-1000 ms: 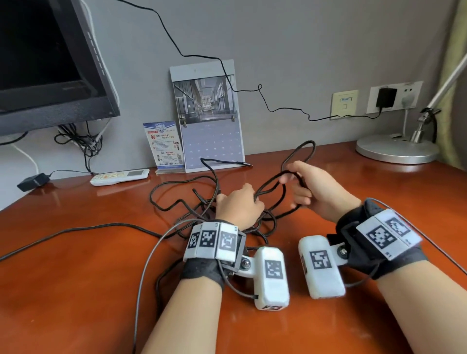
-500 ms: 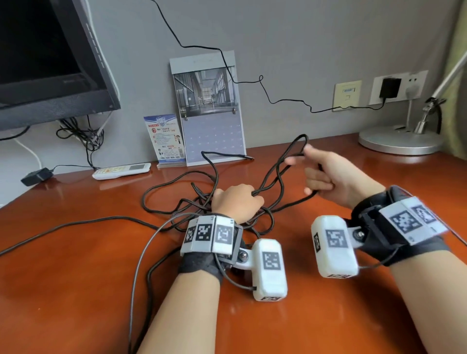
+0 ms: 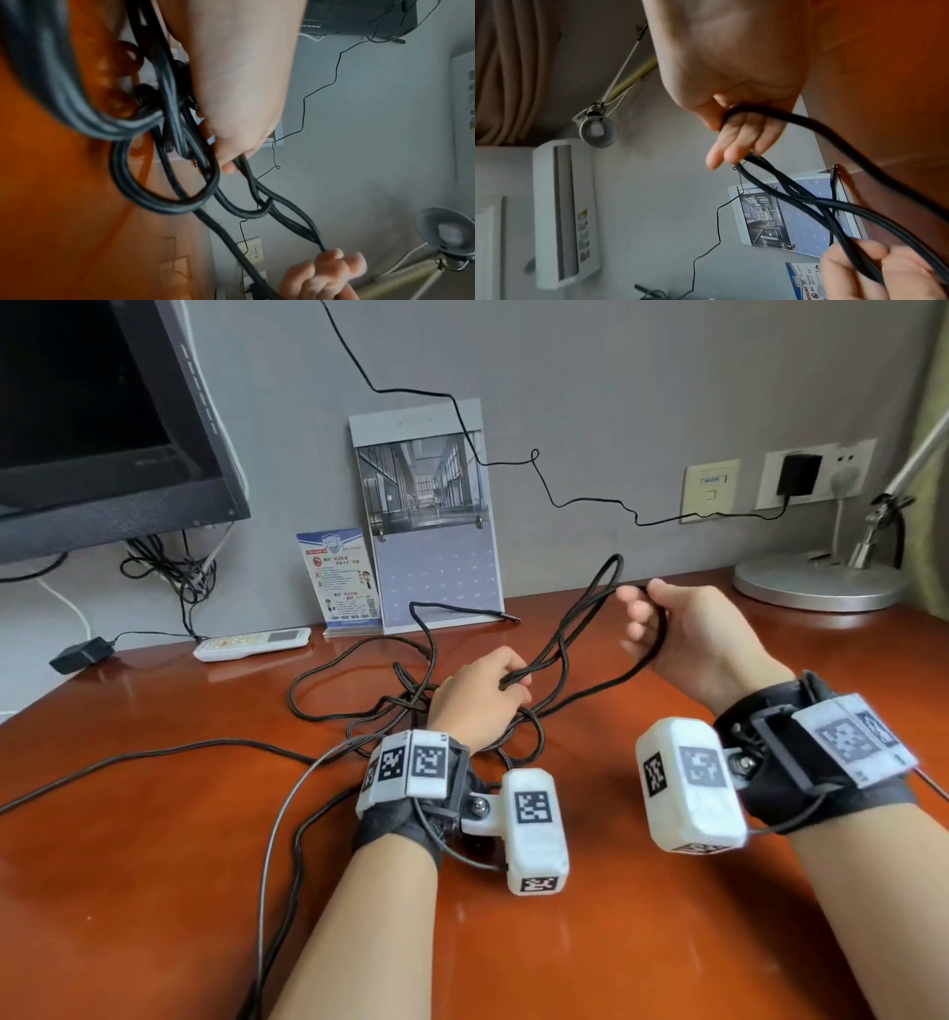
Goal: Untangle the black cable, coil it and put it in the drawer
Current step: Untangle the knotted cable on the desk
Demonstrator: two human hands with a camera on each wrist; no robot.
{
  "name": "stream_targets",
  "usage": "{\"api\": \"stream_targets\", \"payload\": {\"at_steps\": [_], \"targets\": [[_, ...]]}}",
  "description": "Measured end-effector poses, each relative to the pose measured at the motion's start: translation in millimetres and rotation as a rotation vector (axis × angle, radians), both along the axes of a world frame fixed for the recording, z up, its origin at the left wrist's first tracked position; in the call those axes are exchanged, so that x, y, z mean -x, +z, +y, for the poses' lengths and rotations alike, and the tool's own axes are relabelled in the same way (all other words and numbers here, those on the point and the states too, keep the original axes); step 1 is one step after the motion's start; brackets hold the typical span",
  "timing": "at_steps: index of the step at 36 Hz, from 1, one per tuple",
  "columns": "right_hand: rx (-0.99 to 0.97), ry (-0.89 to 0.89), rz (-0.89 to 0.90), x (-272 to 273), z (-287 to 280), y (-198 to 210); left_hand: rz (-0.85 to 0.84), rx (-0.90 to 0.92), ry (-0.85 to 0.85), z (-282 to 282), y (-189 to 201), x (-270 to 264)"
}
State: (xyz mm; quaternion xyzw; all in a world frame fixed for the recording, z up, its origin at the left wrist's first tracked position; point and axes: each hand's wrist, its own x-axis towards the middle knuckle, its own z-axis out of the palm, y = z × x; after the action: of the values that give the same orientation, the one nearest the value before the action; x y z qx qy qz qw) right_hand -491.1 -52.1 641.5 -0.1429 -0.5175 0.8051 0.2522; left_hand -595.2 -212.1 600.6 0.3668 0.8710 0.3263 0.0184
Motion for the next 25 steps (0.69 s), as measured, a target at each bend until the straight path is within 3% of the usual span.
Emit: {"api": "stream_targets", "payload": {"at_steps": [3, 5, 10, 14, 17, 22, 25], "targets": [[0.168, -0.089, 0.133, -0.6, 2.6, -1.1, 0.048, 0.021, 0.018, 0.1, 2.0, -0.9], [0.198, -0.094, 0.124, -0.7, 6.1, -3.6, 0.099, 0.058, 0.033, -1.1, 2.8, -1.4], [-0.075, 0.149, -0.236, -5.8, 13.5, -4.4, 0.163, 0.143, 0.102, -5.1, 2.0, 0.2], [-0.147, 0.200, -0.366, -9.0, 20.6, -7.3, 0.178, 0.150, 0.153, -6.7, 1.7, 2.3], [-0.173, 0.114, -0.350, -5.6, 20.9, -11.3, 0.167, 0.143, 0.173, -5.8, 1.9, 3.5], [0.106, -0.156, -0.156, 4.9, 24.9, -13.2, 0.160, 0.119, 0.265, -6.0, 3.2, 4.3], [0.081, -0.261, -0.177, 7.6, 27.2, -16.5, 0.162, 0.107, 0.277, -6.2, 3.7, 3.1]]}}
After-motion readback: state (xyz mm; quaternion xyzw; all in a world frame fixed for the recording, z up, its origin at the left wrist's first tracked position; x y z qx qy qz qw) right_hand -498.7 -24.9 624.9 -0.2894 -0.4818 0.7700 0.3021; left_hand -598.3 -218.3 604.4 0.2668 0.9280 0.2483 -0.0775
